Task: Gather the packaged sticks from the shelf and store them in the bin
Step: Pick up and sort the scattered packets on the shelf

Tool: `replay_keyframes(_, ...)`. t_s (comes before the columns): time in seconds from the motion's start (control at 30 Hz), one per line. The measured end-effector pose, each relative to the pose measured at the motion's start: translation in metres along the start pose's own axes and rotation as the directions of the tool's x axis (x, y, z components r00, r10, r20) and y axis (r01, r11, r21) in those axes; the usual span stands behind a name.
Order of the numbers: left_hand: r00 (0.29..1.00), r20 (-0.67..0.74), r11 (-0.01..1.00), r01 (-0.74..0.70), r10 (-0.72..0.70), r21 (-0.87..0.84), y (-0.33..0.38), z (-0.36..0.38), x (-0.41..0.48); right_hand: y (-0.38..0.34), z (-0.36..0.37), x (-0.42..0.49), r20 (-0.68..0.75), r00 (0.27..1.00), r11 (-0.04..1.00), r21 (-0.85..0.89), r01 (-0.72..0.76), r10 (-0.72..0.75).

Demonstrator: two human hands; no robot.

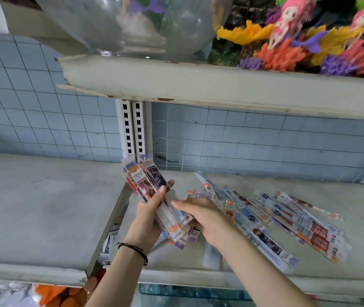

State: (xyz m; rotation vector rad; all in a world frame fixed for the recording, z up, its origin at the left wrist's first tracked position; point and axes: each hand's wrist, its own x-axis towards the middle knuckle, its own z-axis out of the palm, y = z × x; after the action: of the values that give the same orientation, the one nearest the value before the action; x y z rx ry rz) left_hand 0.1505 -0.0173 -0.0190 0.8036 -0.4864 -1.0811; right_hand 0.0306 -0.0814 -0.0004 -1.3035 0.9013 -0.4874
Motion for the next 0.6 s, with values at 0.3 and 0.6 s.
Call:
replay_keyframes(0.3,1.0,0.003,0.999,0.031,-0.031,-0.009,0.016,-0.035,0.004,0.011,-0.009,-0.004,-0.023,0.989,0.941,-0.311,0.13,-0.145)
replay_keyframes(0.6,0.998,-0.066,0.993,-0.003,-0.005,-0.119,0.033,-0.062,0.005,0.047,-0.001,0.016,0.322,0.845,0.356,-0.799,0.484,-0.427)
